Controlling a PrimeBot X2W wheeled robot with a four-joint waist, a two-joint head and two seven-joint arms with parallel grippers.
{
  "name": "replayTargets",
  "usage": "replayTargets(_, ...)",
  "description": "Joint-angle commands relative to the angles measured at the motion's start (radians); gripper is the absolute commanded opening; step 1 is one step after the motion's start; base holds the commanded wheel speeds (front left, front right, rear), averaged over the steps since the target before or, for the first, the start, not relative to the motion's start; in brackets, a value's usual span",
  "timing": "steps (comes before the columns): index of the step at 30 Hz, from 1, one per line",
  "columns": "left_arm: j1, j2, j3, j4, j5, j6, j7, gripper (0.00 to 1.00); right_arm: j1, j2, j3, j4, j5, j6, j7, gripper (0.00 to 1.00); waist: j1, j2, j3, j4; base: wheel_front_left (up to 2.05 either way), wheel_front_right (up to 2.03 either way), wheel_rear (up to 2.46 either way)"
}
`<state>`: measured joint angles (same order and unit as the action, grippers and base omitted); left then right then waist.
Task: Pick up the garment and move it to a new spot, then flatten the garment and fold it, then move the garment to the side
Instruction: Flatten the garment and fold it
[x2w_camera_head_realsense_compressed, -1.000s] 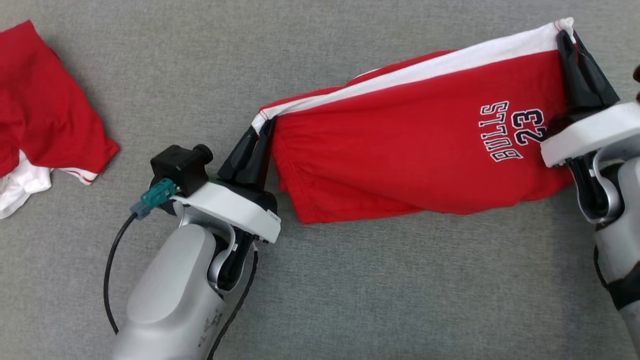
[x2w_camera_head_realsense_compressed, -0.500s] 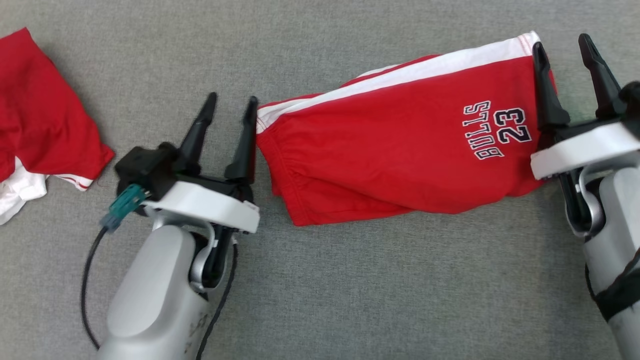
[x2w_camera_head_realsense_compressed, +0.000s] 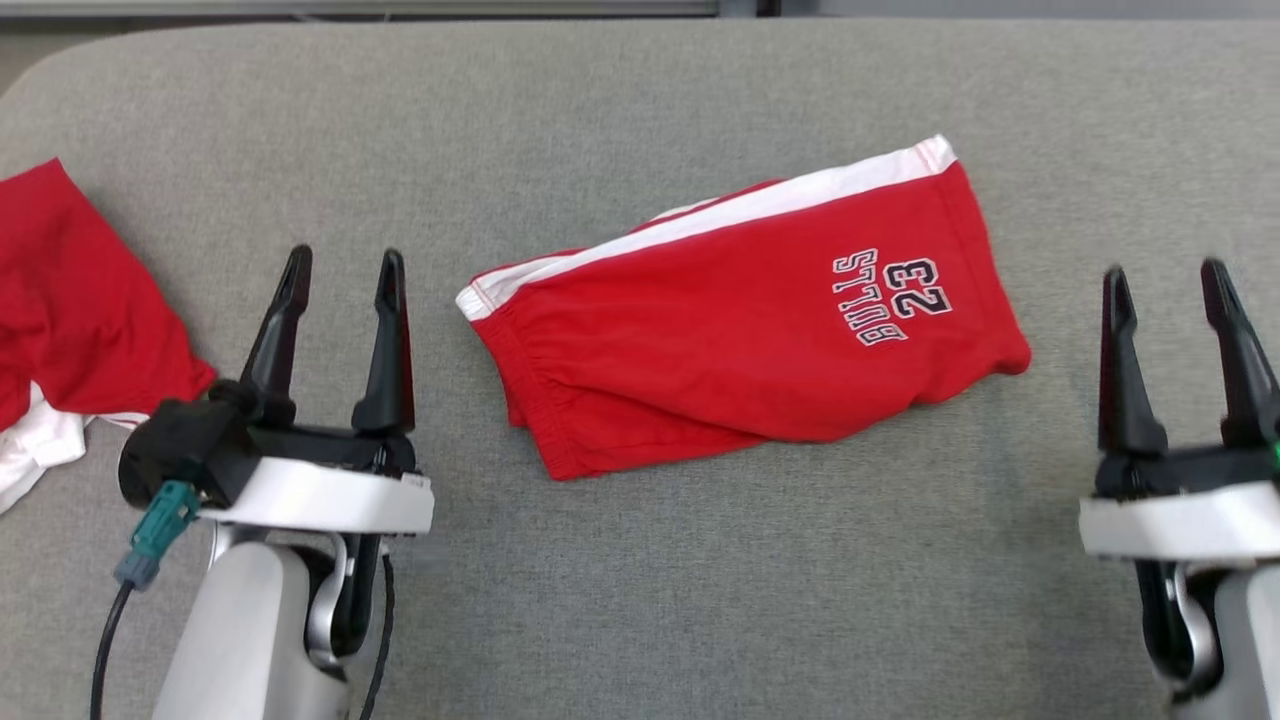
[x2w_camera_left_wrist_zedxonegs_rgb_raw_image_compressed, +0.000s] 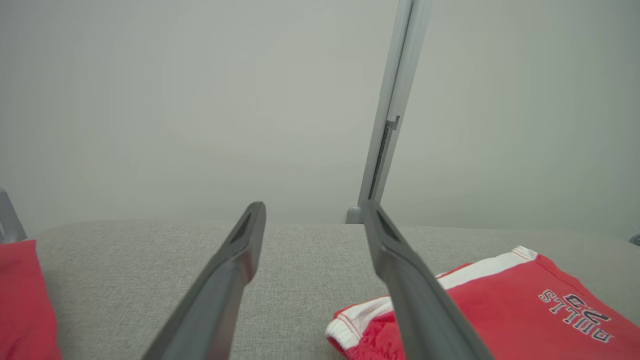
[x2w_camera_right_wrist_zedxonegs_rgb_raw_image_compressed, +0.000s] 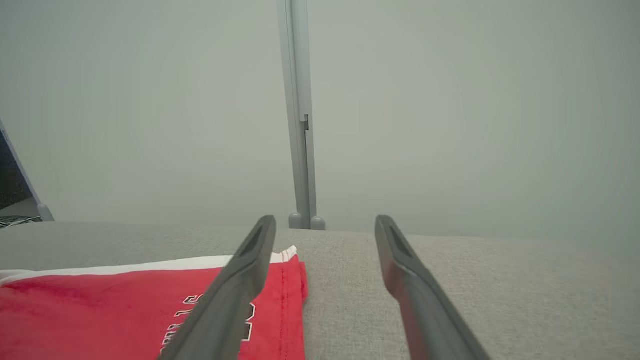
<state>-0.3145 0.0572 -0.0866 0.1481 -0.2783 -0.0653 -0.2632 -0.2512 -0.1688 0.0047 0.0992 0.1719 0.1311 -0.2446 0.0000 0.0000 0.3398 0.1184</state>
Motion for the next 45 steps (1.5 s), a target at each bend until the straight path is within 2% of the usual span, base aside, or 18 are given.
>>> replayTargets(1,0.020,0.010,0.008,0.003,0.008,-0.005,-0.002,1.00,0.033,0.009,-0.011,-0.023,-0.008,-0.001,0.009,1.00,0.0000,0.0000,-0.029,-0.019,0.00,0.00,0.00)
replayTargets(7,0.096,0.028,0.025,0.021,0.032,-0.024,-0.002,1.00,0.204,0.063,-0.054,-0.146,-0.024,-0.001,0.063,1.00,0.0000,0.0000,-0.079,-0.043,0.00,0.00,0.00)
replayTargets(12,0.150,0.032,0.034,0.029,0.044,-0.031,-0.002,1.00,0.283,0.082,-0.063,-0.212,-0.030,-0.001,0.102,1.00,0.0000,0.0000,-0.107,-0.050,0.00,0.00,0.00)
replayTargets(19,0.163,0.029,0.029,0.034,0.054,-0.034,-0.002,1.00,0.311,0.089,-0.079,-0.264,-0.034,-0.001,0.131,1.00,0.0000,0.0000,-0.112,-0.049,0.00,0.00,0.00)
replayTargets(30,0.136,0.020,0.014,0.043,0.056,-0.042,-0.002,1.00,0.320,0.089,-0.093,-0.281,-0.031,-0.001,0.146,1.00,0.0000,0.0000,-0.103,-0.031,0.00,0.00,0.00)
replayTargets(38,0.095,0.008,0.001,0.030,0.043,-0.046,-0.002,1.00,0.271,0.047,-0.104,-0.280,-0.023,-0.001,0.182,1.00,0.0000,0.0000,-0.031,0.019,0.00,0.00,0.00)
replayTargets(45,0.033,-0.002,-0.030,0.012,0.014,-0.045,-0.002,1.00,0.119,-0.052,-0.061,-0.195,-0.007,-0.001,0.261,1.00,0.0000,0.0000,0.089,0.089,0.00,0.00,0.00)
